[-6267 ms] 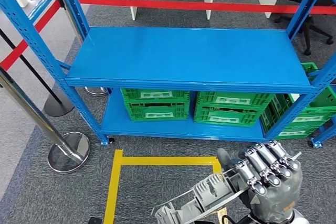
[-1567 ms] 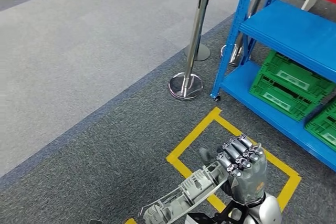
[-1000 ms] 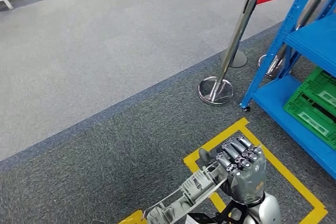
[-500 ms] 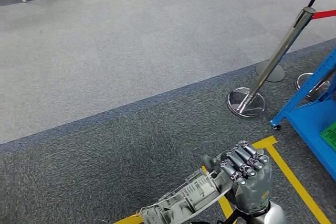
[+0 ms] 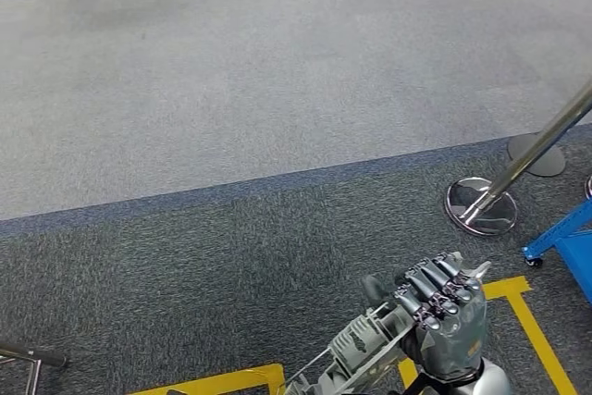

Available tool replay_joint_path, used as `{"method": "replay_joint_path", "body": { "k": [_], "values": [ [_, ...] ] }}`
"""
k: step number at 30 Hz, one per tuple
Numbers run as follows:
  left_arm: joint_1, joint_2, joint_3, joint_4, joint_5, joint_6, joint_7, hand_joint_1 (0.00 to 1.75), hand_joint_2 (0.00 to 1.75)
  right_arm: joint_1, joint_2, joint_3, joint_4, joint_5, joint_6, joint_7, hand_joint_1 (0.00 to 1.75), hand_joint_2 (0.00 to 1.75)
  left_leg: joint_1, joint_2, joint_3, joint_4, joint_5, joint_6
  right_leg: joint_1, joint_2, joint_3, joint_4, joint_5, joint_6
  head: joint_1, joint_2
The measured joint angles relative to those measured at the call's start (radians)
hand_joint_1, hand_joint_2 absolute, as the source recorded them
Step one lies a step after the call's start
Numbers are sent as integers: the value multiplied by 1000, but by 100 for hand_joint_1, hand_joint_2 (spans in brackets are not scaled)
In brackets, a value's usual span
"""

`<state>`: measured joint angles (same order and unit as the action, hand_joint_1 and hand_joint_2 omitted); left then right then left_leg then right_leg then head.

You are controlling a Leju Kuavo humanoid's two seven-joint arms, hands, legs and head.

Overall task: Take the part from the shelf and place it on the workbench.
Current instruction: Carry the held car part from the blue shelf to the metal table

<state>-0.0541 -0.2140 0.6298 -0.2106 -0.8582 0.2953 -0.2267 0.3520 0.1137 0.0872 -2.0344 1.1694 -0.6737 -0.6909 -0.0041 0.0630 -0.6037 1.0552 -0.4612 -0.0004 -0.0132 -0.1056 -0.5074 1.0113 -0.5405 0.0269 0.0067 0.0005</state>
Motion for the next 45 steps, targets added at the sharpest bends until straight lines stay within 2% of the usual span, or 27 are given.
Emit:
{"method": "replay_joint_path", "body": {
  "k": [1,3,5,7,9,10,11,12,14,16,18,19,21,23,25,26,27,29,31,33,34,36,38,40,41,43,45],
  "values": [
    [0,0,0,0,0,0,0,0,175,-2,0,0,0,0,0,0,175,175,-6,5,3,-10,-6,7,2,-9,3,-1,-3,6,1,0],
    [1,1,0,0,0,-1,-1,0,175,-6,0,0,0,0,0,0,175,175,-7,-16,2,-18,-3,21,-1,-20,9,-4,-8,17,2,0],
    [2,1,0,0,0,-2,-2,0,175,-10,0,0,-1,1,0,0,175,175,-2,-38,7,-27,1,35,-6,23,-1,25,-32,24,5,0],
    [-1,0,0,0,0,-4,-2,0,175,-11,-1,0,-1,1,0,0,175,175,0,-61,10,-31,3,44,-8,85,-58,140,-90,26,12,0],
    [-3,-1,0,0,-1,-7,-2,0,175,-10,-1,0,-2,3,0,0,175,175,-2,-89,11,-31,2,48,-7,103,-134,271,-130,25,14,0],
    [-2,-1,1,0,-2,-8,-2,0,175,-9,-2,-1,-2,3,0,0,175,175,-3,-103,12,-30,2,48,-6,104,-155,292,-122,24,14,0],
    [-2,-1,1,0,-2,-8,-2,0,175,-10,-2,-1,-2,3,0,0,175,175,-3,-118,14,-30,1,48,-6,106,-155,272,-92,22,14,0],
    [-2,-1,1,0,-3,-8,-2,0,175,-10,-2,-1,-2,3,0,0,175,175,-2,-134,17,-29,0,46,-7,114,-137,214,-48,21,14,0],
    [-3,-1,1,0,-4,-8,-2,0,175,-11,-2,-2,-2,2,0,0,175,175,-2,-164,19,-25,-3,40,-12,160,-84,78,21,18,14,0],
    [-3,0,1,0,-4,-9,-2,0,175,-12,-2,-2,-3,1,0,0,175,175,0,-187,11,-22,-3,29,-14,194,-55,18,33,15,14,0],
    [0,1,1,0,-4,-9,-1,0,175,-15,-2,-3,-4,1,0,0,175,175,4,-206,3,-22,0,17,-12,179,-47,11,33,8,13,0],
    [2,1,1,0,-4,-9,-1,0,175,-16,-2,-3,-5,1,0,0,175,175,4,-198,0,-16,-4,12,-12,166,-45,8,34,3,12,0],
    [2,2,1,0,-4,-9,0,0,175,-15,-2,-3,-6,2,0,0,175,175,1,-146,-27,44,-41,3,-13,135,-38,1,34,-8,7,0],
    [-1,2,1,0,-5,-11,0,0,175,-13,-2,-4,-6,3,0,0,175,175,2,-92,-87,173,-104,-5,-9,100,-33,0,30,-15,3,0],
    [-1,2,1,0,-6,-14,0,0,175,-15,-2,-5,-6,4,0,0,175,175,6,-78,-129,260,-128,-9,-6,67,-31,0,26,-17,3,0],
    [0,3,1,0,-6,-15,-1,0,175,-16,-2,-5,-5,4,0,0,175,175,7,-75,-124,251,-112,-10,-6,53,-28,1,23,-17,3,0],
    [2,3,1,0,-6,-15,-1,0,175,-18,-2,-5,-5,3,0,0,175,175,8,-68,-98,201,-79,-9,-6,40,-24,1,20,-16,3,0],
    [1,4,1,0,-7,-15,-3,0,175,-21,-2,-4,-5,3,0,0,175,175,0,-24,-28,62,-18,0,-3,17,-15,1,13,-9,3,0],
    [-2,4,1,0,-7,-15,-4,0,175,-24,-2,-3,-5,3,0,0,175,175,-10,12,6,-11,-4,11,2,-5,-10,2,5,1,4,0],
    [-2,5,1,0,-8,-15,-4,0,175,-27,-2,-1,-3,3,0,0,175,175,-14,-1,5,-18,-8,21,3,-27,-4,0,0,11,6,0],
    [1,5,1,0,-8,-15,-4,0,175,-30,-2,0,-3,3,0,0,175,175,-13,-13,7,-22,-7,26,1,-21,-2,3,-6,16,8,0],
    [1,6,2,0,-9,-15,-4,0,175,-34,-2,1,-2,2,0,0,175,175,-6,-36,13,-30,-3,39,-3,33,-22,53,-40,24,13,0],
    [-2,5,2,0,-12,-15,-3,0,175,-34,-2,1,0,2,0,0,175,175,-3,-61,15,-32,-2,47,-6,91,-89,181,-98,26,18,0],
    [-3,4,2,0,-13,-14,-3,0,175,-36,-2,1,4,1,0,0,175,175,-3,-90,16,-31,-3,49,-6,103,-154,286,-121,28,20,0],
    [-3,4,2,0,-12,-15,-5,0,175,-41,-2,1,7,1,0,0,175,175,-3,-104,17,-31,-3,48,-6,104,-164,286,-102,28,20,0],
    [-3,4,4,0,-9,-16,-10,0,175,-61,-3,1,13,1,0,0,175,175,-1,-135,20,-28,-5,45,-10,121,-131,178,-18,28,20,0],
    [-5,3,10,0,-3,-16,-9,0,175,-85,-3,2,18,0,0,0,175,175,0,-162,16,-20,-9,36,-17,178,-83,59,33,28,20,0]
  ]
}}
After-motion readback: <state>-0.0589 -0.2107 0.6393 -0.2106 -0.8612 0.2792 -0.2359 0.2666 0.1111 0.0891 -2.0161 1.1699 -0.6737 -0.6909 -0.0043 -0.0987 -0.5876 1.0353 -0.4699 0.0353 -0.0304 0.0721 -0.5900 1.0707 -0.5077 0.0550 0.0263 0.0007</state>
